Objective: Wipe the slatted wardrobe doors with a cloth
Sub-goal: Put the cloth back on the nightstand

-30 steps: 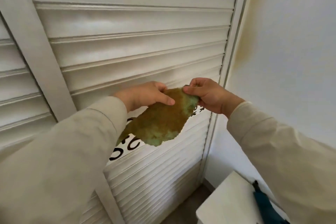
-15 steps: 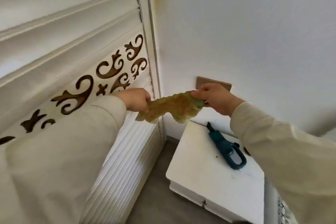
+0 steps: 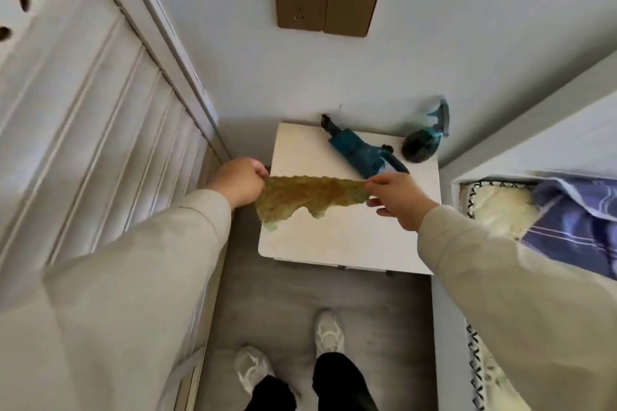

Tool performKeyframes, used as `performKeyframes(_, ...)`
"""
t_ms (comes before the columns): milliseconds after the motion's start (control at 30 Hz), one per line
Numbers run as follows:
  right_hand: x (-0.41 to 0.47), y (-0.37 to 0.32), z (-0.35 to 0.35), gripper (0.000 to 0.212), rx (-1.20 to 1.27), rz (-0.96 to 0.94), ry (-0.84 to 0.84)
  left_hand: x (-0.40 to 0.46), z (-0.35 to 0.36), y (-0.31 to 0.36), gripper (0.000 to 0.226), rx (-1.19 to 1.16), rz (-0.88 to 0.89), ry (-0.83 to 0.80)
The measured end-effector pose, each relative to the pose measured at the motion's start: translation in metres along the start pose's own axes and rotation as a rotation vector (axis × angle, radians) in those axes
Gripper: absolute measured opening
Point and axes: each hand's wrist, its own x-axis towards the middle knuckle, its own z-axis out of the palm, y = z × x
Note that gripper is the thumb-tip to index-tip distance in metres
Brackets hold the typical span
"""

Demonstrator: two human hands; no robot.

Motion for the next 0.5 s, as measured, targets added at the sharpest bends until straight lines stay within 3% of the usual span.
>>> performKeyframes(267, 0.021, 0.017, -0.019, 0.005, 0.339, -0.123, 0.041, 0.013, 0.012, 0.024, 0.023, -0.092, 0.076, 0.179)
performKeyframes(400, 0.023, 0.032, -0.021, 0.009, 0.16, -0.105, 0.005, 0.016, 0.033, 0.021, 0.021, -0.059, 0.052, 0.134)
performKeyframes(500, 0.028, 0.074, -0.006, 0.012, -0.053, 0.019, -0.092, 0.014, 0.079, -0.001, 0.021, 0.021, 0.001, 0.028)
